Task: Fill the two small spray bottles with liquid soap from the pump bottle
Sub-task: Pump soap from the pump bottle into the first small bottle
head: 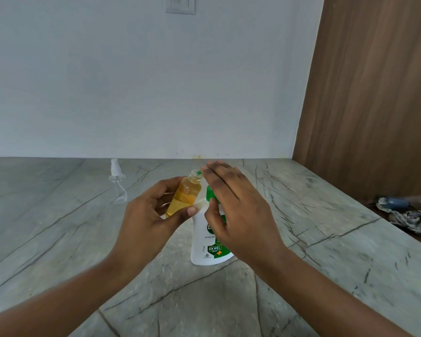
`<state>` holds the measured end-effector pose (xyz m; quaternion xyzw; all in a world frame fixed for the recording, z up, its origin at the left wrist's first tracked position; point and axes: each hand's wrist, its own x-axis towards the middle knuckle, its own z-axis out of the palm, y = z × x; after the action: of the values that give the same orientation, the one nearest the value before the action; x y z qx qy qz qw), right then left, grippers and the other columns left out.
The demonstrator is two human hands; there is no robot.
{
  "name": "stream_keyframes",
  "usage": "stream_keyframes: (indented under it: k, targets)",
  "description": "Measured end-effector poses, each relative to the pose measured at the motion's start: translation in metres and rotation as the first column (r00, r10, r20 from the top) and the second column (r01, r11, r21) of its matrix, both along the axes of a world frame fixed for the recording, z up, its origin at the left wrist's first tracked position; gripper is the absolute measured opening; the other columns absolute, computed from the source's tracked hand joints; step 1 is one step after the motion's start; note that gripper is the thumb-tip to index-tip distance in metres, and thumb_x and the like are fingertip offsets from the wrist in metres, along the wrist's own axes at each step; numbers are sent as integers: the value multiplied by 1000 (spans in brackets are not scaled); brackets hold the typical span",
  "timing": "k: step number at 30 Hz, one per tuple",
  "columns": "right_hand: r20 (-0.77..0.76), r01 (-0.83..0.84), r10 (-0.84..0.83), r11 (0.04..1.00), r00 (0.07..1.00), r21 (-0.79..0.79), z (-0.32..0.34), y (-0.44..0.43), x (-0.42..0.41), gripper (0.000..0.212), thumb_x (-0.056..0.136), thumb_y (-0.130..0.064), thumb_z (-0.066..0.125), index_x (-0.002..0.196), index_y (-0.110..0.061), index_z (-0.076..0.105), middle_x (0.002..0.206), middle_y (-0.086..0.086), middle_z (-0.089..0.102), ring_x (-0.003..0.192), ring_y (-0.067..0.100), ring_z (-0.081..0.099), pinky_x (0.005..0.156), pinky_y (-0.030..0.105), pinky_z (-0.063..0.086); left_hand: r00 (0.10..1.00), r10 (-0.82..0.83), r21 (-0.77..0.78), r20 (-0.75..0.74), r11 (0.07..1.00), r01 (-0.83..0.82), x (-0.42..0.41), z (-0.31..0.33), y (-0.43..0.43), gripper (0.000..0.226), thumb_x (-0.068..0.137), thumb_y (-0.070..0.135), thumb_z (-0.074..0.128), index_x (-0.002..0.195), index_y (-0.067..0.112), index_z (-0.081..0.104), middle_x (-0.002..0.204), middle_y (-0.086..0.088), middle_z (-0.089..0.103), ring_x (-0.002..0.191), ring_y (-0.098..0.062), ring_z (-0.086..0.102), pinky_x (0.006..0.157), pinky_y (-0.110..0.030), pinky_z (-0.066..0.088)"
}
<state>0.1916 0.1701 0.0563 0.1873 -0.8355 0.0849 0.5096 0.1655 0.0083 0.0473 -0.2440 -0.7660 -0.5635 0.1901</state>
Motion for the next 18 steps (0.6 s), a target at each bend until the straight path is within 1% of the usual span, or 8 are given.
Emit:
stream_keyframes:
  k: [4, 8, 11, 13, 14, 15, 16, 18]
  targets:
    - [1, 20, -20, 999, 1000, 34, 2, 2, -4, 49, 84, -22, 40, 127, -6, 56, 127, 8, 59, 123, 17, 41, 96, 27, 40, 998, -27, 65, 62, 998, 23, -2, 0, -1, 47, 63, 30, 74, 108, 29, 62, 99, 15, 70, 95, -8, 66, 85, -34, 54]
    - [23, 20, -21, 999, 1000, 40, 2, 7, -4, 49, 84, -23, 40, 129, -8, 55, 129, 6, 58, 124, 18, 47, 94, 25, 37, 992, -68, 136, 107, 989, 53, -3, -3, 2, 48, 61, 29, 73, 108, 25, 61, 98, 8, 69, 92, -9, 66, 76, -29, 57]
    - [84, -32, 34, 999, 996, -21, 1, 14, -5, 49, 87, -23, 48, 135, -15, 49, 138, -1, 50, 129, 6, 34, 93, 13, 34, 988, -100, 196, 121, 978, 75, -3, -2, 2, 47, 61, 25, 73, 107, 22, 61, 98, 3, 68, 89, -12, 66, 66, -22, 55]
    - [200, -111, 132, 987, 971, -115, 2, 16, -4, 63, 88, -28, 59, 145, -30, 31, 149, -17, 29, 133, -11, 17, 85, -1, 23, 984, -118, 222, 134, 971, 86, -3, -2, -1, 47, 60, 24, 74, 106, 21, 61, 98, 1, 68, 88, -13, 66, 64, -21, 54]
    - [276, -166, 219, 965, 936, -202, 2, 17, -4, 76, 87, -32, 64, 146, -40, 18, 150, -29, 14, 131, -19, 9, 81, -4, 20, 981, -129, 238, 144, 967, 92, -3, -3, -4, 48, 59, 24, 76, 105, 21, 62, 97, 0, 68, 88, -15, 66, 64, -22, 54]
    - [337, -212, 325, 920, 884, -331, 1, 19, -5, 89, 83, -36, 70, 144, -47, 7, 146, -37, 5, 129, -23, 6, 83, -4, 20, 978, -138, 248, 154, 964, 97, -4, -4, -7, 49, 58, 24, 80, 104, 21, 62, 97, -1, 69, 89, -17, 66, 65, -24, 54]
    - [372, -238, 436, 849, 819, -471, 1, 22, -6, 101, 75, -39, 75, 143, -52, 1, 144, -40, 5, 130, -22, 9, 90, -2, 20, 975, -149, 253, 165, 962, 104, -5, -6, -11, 51, 56, 21, 85, 103, 22, 62, 97, -3, 69, 90, -19, 67, 65, -26, 54]
    - [442, -215, 591, 730, 675, -648, 1, 32, -11, 121, 61, -40, 82, 143, -53, -5, 141, -29, 24, 132, -9, 28, 98, 7, 29, 969, -171, 258, 180, 959, 121, -6, -9, -18, 49, 58, 18, 84, 102, 21, 63, 98, -6, 69, 90, -22, 67, 68, -31, 56]
